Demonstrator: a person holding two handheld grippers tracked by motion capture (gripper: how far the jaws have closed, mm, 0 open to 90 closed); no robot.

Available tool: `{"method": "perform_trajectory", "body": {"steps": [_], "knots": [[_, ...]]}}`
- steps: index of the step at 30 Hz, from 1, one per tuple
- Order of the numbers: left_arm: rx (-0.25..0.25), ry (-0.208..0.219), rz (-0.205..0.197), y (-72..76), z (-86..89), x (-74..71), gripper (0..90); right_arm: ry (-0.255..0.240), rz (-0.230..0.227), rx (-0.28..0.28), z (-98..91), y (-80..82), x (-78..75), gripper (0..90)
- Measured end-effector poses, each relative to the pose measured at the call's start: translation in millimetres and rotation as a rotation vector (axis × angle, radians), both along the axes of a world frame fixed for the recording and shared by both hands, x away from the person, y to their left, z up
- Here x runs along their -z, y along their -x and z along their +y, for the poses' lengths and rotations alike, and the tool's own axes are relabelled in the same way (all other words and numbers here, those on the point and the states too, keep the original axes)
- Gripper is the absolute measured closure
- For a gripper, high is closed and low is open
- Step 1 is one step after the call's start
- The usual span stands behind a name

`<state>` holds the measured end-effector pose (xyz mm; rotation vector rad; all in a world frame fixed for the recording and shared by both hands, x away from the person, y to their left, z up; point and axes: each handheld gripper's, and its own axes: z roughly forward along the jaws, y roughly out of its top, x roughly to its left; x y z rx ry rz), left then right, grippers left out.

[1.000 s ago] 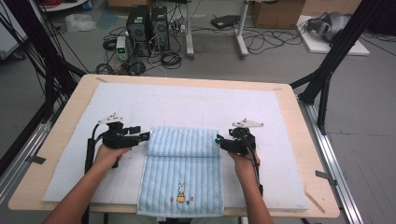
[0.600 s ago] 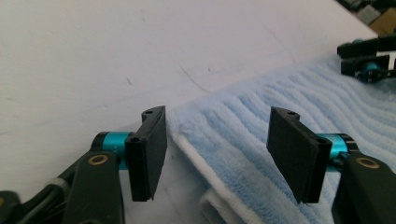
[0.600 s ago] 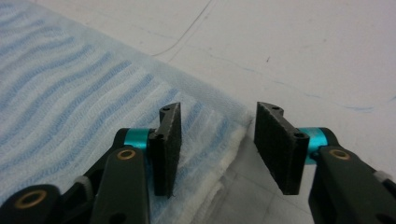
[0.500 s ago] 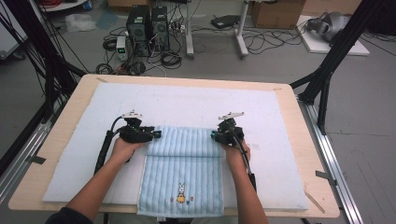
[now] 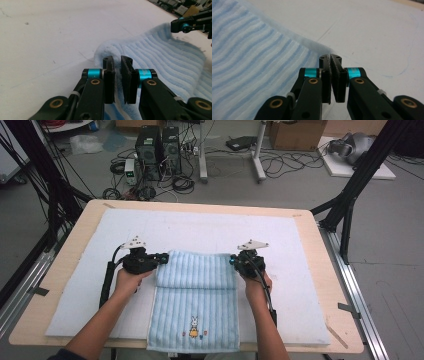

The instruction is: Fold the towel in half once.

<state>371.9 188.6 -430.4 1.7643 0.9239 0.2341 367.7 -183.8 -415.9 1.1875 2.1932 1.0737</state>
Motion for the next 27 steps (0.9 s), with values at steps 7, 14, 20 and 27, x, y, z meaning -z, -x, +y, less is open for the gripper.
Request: {"method": "perform_trajectory", "body": {"steps": [7,14,20,27], "knots": [[0.018,-0.004,-0.024,9.1,4.4,-3.7,80.2,-0.049,-0.004,-0.011,-2.9,8.6,-5.8,72.5],[0.005,-0.001,-0.022,7.2,5.1,-2.2,80.2,-0.028,0.119,0.082,9.9,-23.4,14.0,57.8],[0.008,-0.015,-0.026,7.1,6.5,-1.9,81.1,0.061,0.143,0.029,29.0,-33.7,22.4,84.8],[0.022,0.014,-0.043,14.1,7.7,-8.2,82.1,0.045,0.069,-0.007,23.8,-20.6,5.1,85.9]]}}
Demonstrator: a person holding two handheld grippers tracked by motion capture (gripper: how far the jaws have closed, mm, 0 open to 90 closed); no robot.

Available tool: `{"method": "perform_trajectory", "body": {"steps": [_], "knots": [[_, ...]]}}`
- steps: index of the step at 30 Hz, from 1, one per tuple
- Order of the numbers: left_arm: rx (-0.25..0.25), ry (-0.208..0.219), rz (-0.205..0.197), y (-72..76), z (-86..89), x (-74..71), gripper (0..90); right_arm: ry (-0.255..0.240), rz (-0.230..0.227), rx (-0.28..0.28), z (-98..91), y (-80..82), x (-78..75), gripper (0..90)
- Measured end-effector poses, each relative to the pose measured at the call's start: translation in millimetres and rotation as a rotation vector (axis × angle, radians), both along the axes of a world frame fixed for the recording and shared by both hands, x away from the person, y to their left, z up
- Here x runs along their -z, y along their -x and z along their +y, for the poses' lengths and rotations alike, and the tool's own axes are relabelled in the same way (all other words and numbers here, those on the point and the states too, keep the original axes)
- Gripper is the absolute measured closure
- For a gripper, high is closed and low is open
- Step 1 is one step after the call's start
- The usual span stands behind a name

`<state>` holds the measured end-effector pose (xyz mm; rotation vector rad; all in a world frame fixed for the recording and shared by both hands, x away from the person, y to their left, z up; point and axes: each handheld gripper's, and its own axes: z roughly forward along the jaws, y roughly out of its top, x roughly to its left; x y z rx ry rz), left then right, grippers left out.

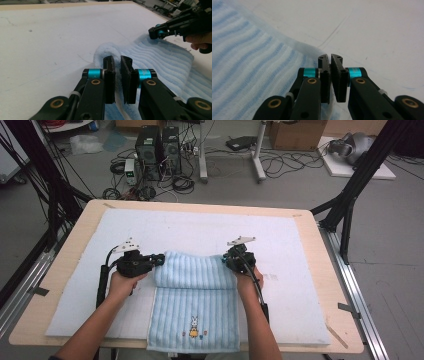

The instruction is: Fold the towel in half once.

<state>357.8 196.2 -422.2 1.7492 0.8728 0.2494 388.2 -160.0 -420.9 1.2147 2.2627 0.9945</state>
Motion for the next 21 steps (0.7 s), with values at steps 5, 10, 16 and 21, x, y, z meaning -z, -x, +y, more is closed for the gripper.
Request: {"method": "perform_trajectory", "body": {"steps": [5,10,16,21], "knots": [[0.025,0.031,-0.029,14.1,2.3,-6.1,82.1,-0.072,-0.083,-0.035,-11.8,23.0,-20.7,86.1],[0.045,0.031,-0.043,31.8,8.3,-4.5,81.9,-0.105,-0.134,-0.075,-22.4,50.7,-28.3,87.9],[0.076,0.022,-0.044,49.0,9.9,-1.4,81.9,-0.127,-0.113,-0.104,-25.7,69.0,-22.1,88.2],[0.119,-0.007,-0.023,66.6,7.2,5.4,81.9,-0.137,-0.094,-0.139,-31.2,94.5,-14.2,88.2]]}}
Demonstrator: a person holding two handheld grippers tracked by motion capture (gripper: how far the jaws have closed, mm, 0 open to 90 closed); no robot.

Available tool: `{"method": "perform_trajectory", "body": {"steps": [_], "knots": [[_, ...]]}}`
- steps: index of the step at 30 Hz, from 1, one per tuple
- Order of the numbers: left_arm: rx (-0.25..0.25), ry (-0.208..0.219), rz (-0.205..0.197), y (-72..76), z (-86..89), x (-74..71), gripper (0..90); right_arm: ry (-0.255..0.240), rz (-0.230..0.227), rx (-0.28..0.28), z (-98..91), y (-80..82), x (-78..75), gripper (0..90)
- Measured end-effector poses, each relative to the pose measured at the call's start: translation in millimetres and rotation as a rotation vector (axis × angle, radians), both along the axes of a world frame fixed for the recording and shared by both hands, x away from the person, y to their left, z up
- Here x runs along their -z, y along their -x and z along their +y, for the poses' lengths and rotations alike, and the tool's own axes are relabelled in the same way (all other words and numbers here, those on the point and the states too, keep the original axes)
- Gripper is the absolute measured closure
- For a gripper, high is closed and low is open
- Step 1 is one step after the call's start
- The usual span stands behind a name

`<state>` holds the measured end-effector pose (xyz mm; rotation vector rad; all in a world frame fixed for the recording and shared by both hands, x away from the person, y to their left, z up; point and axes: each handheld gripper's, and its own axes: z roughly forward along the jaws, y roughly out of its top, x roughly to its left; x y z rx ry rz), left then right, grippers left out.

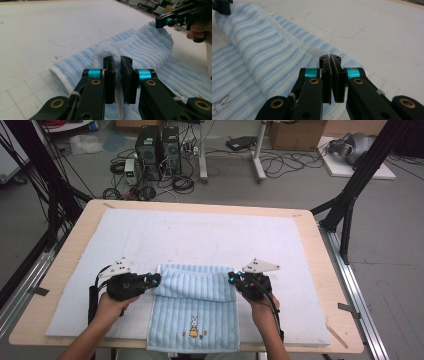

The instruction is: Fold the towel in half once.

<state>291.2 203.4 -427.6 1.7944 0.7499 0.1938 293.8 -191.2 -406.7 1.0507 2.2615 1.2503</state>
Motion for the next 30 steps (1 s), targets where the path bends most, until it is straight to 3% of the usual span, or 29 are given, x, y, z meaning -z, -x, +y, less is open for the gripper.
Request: {"method": "perform_trajectory", "body": {"steps": [3,7,10,12,16,18,21,23,25,26,28,30], "knots": [[0.017,-0.017,0.01,6.9,-2.3,3.7,81.9,-0.015,0.025,-0.002,-4.6,12.9,7.5,88.3],[0.034,-0.034,0.053,12.1,-3.4,10.9,80.8,0.021,0.059,-0.011,-10.5,22.3,13.5,88.2],[0.046,-0.031,0.12,14.1,-0.6,14.9,68.7,0.021,0.089,-0.022,-14.6,31.2,15.1,88.2],[0.005,-0.047,0.105,10.9,4.0,13.7,51.7,0.004,0.107,0.001,-17.9,37.3,14.3,81.7],[-0.115,-0.006,0.111,-9.7,16.9,9.1,44.2,-0.039,0.081,0.097,-24.2,27.0,6.5,70.3],[-0.139,-0.017,0.129,-21.6,17.8,8.1,44.6,-0.034,0.085,0.122,-23.0,13.7,7.1,68.8],[-0.167,-0.042,0.156,-37.0,13.8,11.7,46.9,0.012,0.114,0.135,-14.8,-6.6,15.8,68.6],[-0.17,-0.07,0.182,-43.1,9.2,16.4,51.2,0.006,0.151,0.131,-10.0,-17.0,24.2,67.4],[-0.158,-0.102,0.197,-47.0,4.3,22.1,56.1,0.034,0.173,0.14,-5.1,-23.8,30.3,66.5],[-0.156,-0.116,0.207,-48.5,1.8,24.7,59.2,0.05,0.18,0.147,-3.8,-26.7,32.8,68.7],[-0.156,-0.15,0.205,-49.3,-2.5,25.9,72.4,0.054,0.185,0.121,-3.0,-30.9,36.0,84.5],[-0.183,-0.169,0.196,-50.3,-5.2,23.6,86.7,0.067,0.145,0.121,-0.4,-32.1,34.9,86.6]]}}
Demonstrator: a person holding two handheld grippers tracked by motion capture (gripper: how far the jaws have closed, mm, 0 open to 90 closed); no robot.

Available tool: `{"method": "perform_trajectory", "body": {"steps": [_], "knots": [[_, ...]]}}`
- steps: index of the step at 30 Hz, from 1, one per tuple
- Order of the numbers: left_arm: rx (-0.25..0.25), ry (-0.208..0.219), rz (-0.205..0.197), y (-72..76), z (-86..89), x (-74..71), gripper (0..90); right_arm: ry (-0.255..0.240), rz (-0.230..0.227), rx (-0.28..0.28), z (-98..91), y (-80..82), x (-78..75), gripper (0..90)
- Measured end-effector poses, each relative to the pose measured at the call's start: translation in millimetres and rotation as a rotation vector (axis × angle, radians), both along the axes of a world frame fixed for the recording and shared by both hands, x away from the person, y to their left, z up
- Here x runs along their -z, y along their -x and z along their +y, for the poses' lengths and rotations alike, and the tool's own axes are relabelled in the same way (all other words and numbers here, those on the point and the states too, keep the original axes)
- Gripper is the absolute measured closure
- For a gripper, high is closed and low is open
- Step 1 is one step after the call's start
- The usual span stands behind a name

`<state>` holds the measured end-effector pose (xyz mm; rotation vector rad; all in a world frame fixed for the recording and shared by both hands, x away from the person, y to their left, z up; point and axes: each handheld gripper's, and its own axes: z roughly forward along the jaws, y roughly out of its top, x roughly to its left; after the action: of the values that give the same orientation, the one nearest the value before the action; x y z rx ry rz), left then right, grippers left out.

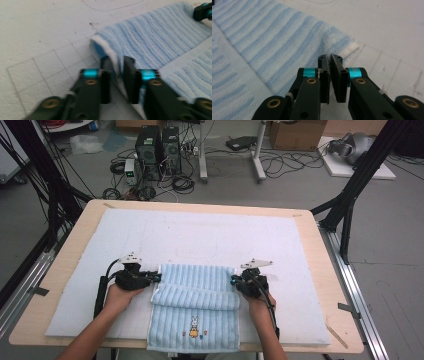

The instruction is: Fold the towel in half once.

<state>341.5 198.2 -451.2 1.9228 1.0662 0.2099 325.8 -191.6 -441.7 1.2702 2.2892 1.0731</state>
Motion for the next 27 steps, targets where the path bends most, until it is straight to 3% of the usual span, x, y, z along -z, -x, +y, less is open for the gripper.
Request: {"method": "perform_trajectory", "body": {"steps": [2,4,6,8,9,11,13,15,17,18,19,20,21,27], "knots": [[-0.018,-0.016,0.002,-3.6,-2.6,-1.9,87.6,0.015,-0.022,0.025,1.5,-2.1,-1.4,86.8],[-0.041,-0.003,0.005,-5.6,-4.5,-1.4,87.4,0.02,-0.012,0.051,2.0,-5.6,-0.7,86.8],[-0.057,-0.001,0.005,-5.6,-4.9,-1.1,83.6,0.043,-0.029,0.072,3.5,-6.4,-0.2,86.6],[-0.087,0.005,0.018,-5.0,-3.0,-1.8,59.4,0.045,-0.027,0.078,4.4,-6.2,0.2,85.3],[-0.087,0.008,0.008,-4.0,-1.4,-2.5,57.0,0.055,-0.031,0.083,5.0,-5.4,-0.3,81.6],[-0.086,0.007,0.002,-2.6,-0.4,-2.7,50.2,0.039,-0.025,0.108,3.8,-5.0,-0.9,65.1],[-0.062,0.003,0.012,-1.9,-2.3,-0.7,48.3,0.017,0.007,0.117,1.9,-5.2,0.6,55.5],[-0.053,-0.004,0.0,-0.6,-5.4,-0.3,44.4,0.007,0.016,0.116,1.9,-4.4,3.8,53.9],[-0.041,-0.025,-0.022,0.7,-7.8,0.3,48.6,0.012,0.01,0.118,1.9,-3.7,4.4,60.8],[-0.013,-0.052,-0.043,1.7,-8.5,0.9,59.5,0.012,0.009,0.105,0.8,-4.2,3.9,73.4],[0.005,-0.057,-0.042,1.8,-9.6,0.8,76.2,-0.014,0.026,0.089,-0.2,-4.9,4.3,78.6],[0.008,-0.055,-0.042,1.8,-11.8,0.7,84.6,-0.023,0.029,0.084,-0.4,-5.4,4.7,82.3],[0.008,-0.061,-0.044,1.5,-12.9,0.3,86.2,-0.017,0.024,0.072,0.9,-5.1,4.5,84.2],[-0.03,-0.004,-0.033,-13.6,-12.8,-0.3,87.1,-0.006,-0.01,0.069,-0.9,-11.2,3.5,85.6]]}}
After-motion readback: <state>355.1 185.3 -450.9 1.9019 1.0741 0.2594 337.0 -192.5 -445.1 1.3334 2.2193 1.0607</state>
